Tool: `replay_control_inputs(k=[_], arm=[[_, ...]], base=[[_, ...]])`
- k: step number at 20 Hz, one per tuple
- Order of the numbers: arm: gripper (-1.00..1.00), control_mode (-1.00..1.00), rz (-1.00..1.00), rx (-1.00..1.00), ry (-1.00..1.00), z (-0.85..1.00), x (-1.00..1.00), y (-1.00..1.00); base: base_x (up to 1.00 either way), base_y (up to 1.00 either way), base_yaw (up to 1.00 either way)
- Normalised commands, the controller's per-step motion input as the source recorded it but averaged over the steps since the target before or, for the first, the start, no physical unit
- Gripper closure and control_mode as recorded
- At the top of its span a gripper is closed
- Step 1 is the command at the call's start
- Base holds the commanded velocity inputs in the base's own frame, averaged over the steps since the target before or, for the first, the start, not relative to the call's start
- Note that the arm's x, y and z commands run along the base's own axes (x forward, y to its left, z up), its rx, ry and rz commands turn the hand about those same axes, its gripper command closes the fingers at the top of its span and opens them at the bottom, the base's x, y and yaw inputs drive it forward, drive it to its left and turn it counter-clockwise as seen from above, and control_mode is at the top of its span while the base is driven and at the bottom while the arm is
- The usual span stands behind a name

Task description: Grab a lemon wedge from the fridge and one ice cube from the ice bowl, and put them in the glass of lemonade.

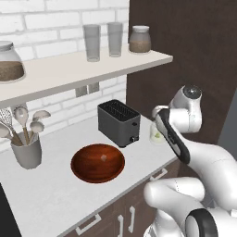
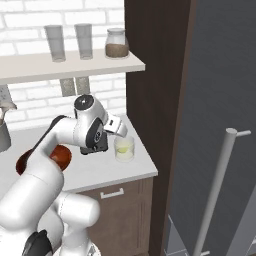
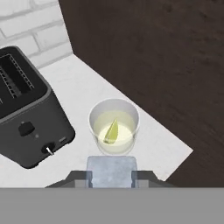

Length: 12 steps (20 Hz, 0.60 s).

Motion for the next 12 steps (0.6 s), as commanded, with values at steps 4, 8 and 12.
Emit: replay_control_inputs(k=[4,8,12], arm=[[1.00,-1.00,0.00,0.09,0.02,-0.10,0.06,-0.05],[1.00,-1.00,0.00,0.00,0.00,-0.23,0.10,-0.04],[1.00,-1.00,0.00,0.00,0.00,-0.23,0.08,-0.01]], base=[[0.00,0.00,0.00],[0.00,0.00,0.00],[0.00,0.00,0.00]])
